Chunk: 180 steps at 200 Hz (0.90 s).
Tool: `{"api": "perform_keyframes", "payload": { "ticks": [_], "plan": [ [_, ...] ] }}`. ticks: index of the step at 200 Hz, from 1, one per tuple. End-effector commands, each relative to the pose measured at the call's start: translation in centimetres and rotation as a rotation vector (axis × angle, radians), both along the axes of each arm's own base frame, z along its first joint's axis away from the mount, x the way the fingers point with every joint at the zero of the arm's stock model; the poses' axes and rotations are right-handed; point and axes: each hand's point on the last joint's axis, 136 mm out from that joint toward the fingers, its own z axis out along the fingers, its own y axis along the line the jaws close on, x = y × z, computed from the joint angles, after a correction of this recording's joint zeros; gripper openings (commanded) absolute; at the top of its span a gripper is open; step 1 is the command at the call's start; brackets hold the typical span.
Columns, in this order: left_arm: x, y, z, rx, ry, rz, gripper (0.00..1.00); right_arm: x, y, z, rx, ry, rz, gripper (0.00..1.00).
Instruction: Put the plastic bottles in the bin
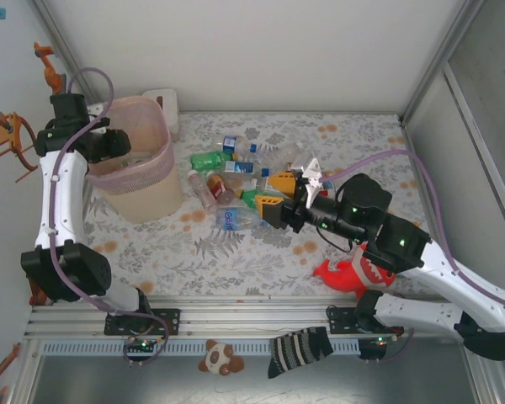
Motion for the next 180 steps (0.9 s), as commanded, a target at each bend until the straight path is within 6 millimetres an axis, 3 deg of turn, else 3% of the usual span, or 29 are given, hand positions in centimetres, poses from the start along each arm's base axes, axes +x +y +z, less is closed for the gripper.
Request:
{"api": "perform_keyframes", "payload": {
  "ticks": [1, 36, 105, 146, 180],
  "plan": [
    [-1.1, 0.3, -3.4, 0.001, 0.110, 0.022, 0.44, -0.2, -0.5, 1.5, 0.022, -0.034, -0.003, 0.57],
    [-1.5, 0.6, -7.9, 0.000, 0.232, 0.034, 0.43, -0.2, -0.6, 1.5, 0.024, -0.034, -0.007, 0.57],
    [-2.1, -1.0, -14.7, -0.093, 0.397, 0.002, 0.48, -0.2, -0.7, 1.4, 0.021, -0.030, -0.012, 0.57],
    [-2.3, -1.6, -17.0, -0.122, 0.443, -0.006, 0.55, 0.2, -0.5, 1.5, 0.008, -0.028, -0.025, 0.57],
    [-2.3, -1.5, -16.8, -0.112, 0.436, -0.012, 0.64, 0.6, -0.3, 1.2, -0.011, -0.016, -0.038, 0.57]
  ]
}}
